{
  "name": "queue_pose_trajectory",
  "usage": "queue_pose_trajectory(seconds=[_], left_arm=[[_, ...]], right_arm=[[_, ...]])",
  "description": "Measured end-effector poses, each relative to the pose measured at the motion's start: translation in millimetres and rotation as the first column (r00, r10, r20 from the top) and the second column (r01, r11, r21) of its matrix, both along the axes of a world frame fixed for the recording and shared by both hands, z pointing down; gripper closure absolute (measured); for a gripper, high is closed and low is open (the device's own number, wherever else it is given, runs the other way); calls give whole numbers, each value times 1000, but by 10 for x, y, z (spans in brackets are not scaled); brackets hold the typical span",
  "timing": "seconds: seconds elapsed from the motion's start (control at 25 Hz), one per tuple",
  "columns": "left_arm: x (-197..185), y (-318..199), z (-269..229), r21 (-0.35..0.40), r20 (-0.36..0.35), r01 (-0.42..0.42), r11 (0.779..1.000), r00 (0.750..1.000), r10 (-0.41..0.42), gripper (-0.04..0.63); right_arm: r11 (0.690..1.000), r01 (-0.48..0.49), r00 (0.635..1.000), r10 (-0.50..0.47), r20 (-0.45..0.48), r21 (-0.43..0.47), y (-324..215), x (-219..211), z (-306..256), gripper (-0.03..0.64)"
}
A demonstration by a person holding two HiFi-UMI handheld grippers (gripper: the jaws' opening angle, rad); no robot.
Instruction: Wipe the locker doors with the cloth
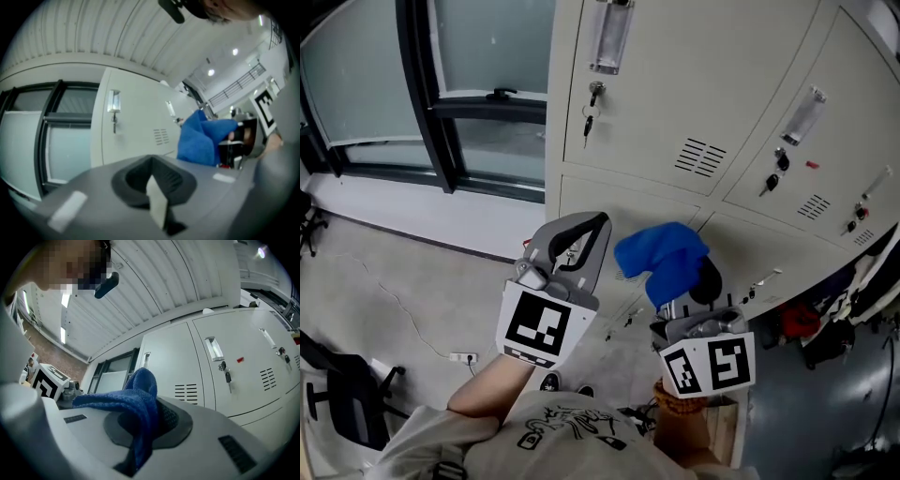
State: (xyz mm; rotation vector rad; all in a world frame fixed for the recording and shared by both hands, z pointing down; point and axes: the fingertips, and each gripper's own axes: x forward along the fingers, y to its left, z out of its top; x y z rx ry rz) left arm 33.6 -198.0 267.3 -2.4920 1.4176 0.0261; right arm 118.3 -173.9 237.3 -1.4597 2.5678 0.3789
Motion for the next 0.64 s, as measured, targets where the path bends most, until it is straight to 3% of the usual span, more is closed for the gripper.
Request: queue_pose_trajectory(seconds=[0.64], left_arm=[[17, -40, 23, 11, 33, -7, 1000, 999, 7, 592]], right_arm=[[1000, 16, 1000, -16, -3, -15, -110, -96, 78, 588]])
